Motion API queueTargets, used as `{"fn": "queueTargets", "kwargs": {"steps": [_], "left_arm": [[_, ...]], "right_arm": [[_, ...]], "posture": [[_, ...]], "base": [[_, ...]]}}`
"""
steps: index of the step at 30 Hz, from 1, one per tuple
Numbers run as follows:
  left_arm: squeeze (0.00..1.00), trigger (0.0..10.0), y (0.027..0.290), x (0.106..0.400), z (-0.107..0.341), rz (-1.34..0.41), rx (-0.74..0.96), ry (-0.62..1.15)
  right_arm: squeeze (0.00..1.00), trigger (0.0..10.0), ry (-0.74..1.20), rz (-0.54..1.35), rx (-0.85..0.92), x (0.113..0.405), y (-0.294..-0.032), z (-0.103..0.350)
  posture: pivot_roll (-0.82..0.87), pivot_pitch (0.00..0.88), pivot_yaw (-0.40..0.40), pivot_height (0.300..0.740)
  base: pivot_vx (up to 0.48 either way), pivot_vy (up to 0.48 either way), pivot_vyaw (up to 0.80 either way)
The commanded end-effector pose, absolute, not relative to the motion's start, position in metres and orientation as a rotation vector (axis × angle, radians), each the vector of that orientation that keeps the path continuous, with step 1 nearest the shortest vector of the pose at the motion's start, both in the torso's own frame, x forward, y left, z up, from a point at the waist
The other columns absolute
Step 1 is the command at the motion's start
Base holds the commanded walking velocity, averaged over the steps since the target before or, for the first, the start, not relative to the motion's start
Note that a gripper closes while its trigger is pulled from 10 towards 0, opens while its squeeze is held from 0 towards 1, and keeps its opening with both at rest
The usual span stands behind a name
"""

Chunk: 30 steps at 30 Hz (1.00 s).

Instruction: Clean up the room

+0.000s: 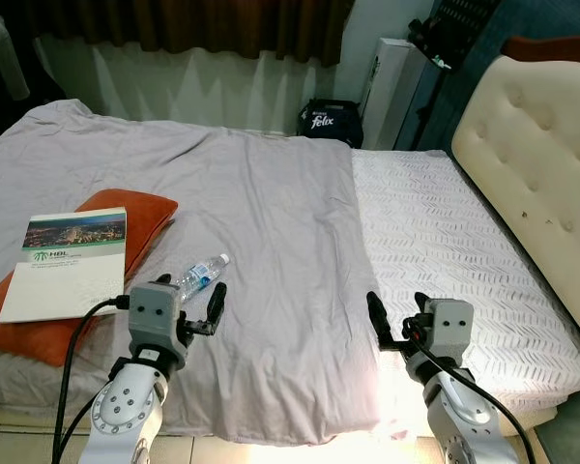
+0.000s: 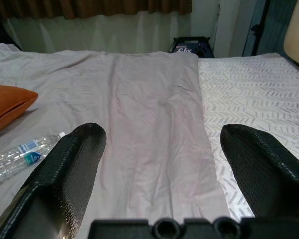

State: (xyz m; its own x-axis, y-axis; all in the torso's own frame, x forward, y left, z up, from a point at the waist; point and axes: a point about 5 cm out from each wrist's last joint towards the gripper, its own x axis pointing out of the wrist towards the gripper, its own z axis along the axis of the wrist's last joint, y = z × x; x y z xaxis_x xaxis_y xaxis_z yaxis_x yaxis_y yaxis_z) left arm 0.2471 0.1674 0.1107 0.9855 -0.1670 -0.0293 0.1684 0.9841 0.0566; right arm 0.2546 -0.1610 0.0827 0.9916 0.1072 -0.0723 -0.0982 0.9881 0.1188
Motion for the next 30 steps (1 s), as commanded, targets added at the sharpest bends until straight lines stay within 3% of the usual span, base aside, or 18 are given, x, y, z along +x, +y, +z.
{"fn": "queueTargets", "kwargs": {"steps": [1, 6, 30], "left_arm": [[0.00, 10.0, 0.158, 0.250, 0.109, -0.197, 0.055, 0.029], [0.00, 10.0, 0.154, 0.257, 0.106, -0.213, 0.036, 0.035], [0.00, 10.0, 0.154, 0.271, 0.098, -0.213, 0.021, 0.056]], "right_arm": [[0.00, 10.0, 0.087, 0.107, 0.117, 0.252, -0.162, 0.082], [0.00, 10.0, 0.085, 0.096, 0.116, 0.253, -0.163, 0.082], [0.00, 10.0, 0.117, 0.093, 0.089, 0.246, -0.166, 0.074]], "posture": [[0.13, 0.000, -0.098, 0.740], [0.10, 0.000, -0.078, 0.740], [0.06, 0.000, -0.049, 0.740]], "base": [[0.000, 0.000, 0.00], [0.000, 0.058, 0.00], [0.000, 0.480, 0.00]]}}
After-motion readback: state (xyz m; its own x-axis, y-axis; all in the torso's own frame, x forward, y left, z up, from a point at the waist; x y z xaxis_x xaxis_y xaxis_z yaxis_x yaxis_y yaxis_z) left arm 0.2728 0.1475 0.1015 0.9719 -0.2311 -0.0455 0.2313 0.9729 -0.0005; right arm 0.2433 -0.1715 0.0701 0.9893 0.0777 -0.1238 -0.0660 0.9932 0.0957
